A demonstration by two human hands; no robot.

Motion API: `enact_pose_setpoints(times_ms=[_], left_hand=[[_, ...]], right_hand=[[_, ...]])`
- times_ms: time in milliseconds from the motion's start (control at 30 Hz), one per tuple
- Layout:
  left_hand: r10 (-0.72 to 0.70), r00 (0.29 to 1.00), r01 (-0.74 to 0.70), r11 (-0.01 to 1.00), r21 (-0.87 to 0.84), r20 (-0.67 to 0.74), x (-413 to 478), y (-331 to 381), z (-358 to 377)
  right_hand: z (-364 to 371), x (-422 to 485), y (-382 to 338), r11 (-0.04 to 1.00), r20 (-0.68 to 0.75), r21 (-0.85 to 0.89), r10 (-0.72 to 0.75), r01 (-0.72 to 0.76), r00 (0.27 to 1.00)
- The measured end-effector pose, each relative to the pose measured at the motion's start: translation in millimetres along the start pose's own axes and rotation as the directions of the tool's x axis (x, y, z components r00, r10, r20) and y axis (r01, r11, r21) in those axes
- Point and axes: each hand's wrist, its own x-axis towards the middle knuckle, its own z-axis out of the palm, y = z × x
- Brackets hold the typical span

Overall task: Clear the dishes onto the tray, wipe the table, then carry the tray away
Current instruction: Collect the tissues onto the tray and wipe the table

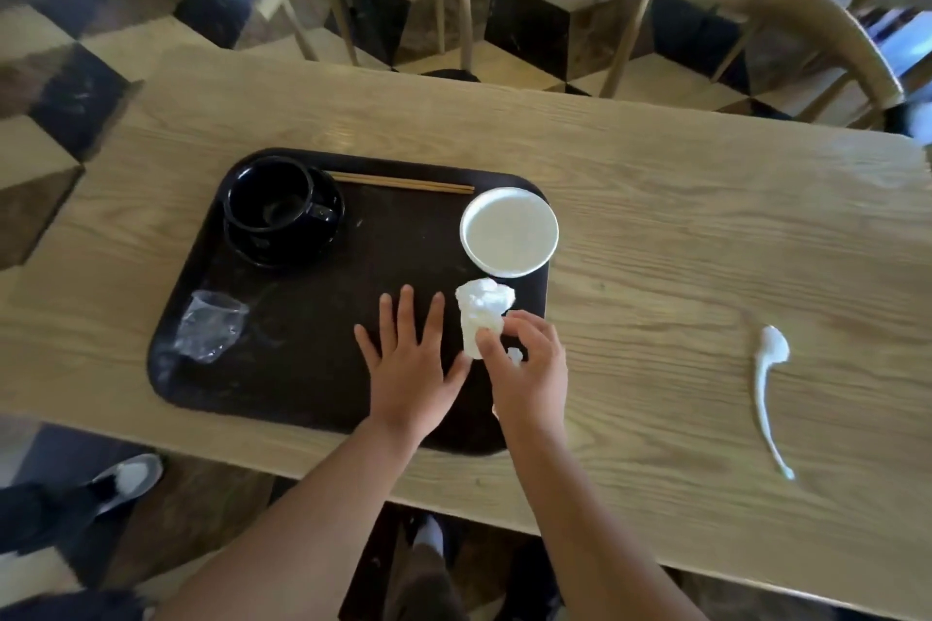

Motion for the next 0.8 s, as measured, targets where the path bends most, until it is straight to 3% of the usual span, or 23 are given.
enact_pose_setpoints(times_ms=[333,467,700,800], left_hand=[[-0.066,0.997,0.069,0.995,0.074,-0.044,8,28,10],[0.028,0.998,-0.020,0.990,0.139,-0.060,9,27,17],[0.030,0.997,-0.020,0.990,0.143,-0.070,12,24,22],[0.029,0.998,-0.021,0.990,0.137,-0.060,12,26,21]], right_hand=[[-44,1,10,0.995,0.025,0.098,-0.005,0.003,1.000],[-86,13,35,0.999,-0.006,0.003,-0.043,0.043,0.999],[-167,38,76,0.988,-0.087,-0.141,-0.081,0.068,0.993],[-207,57,90,0.942,-0.154,-0.323,-0.151,0.094,0.976]])
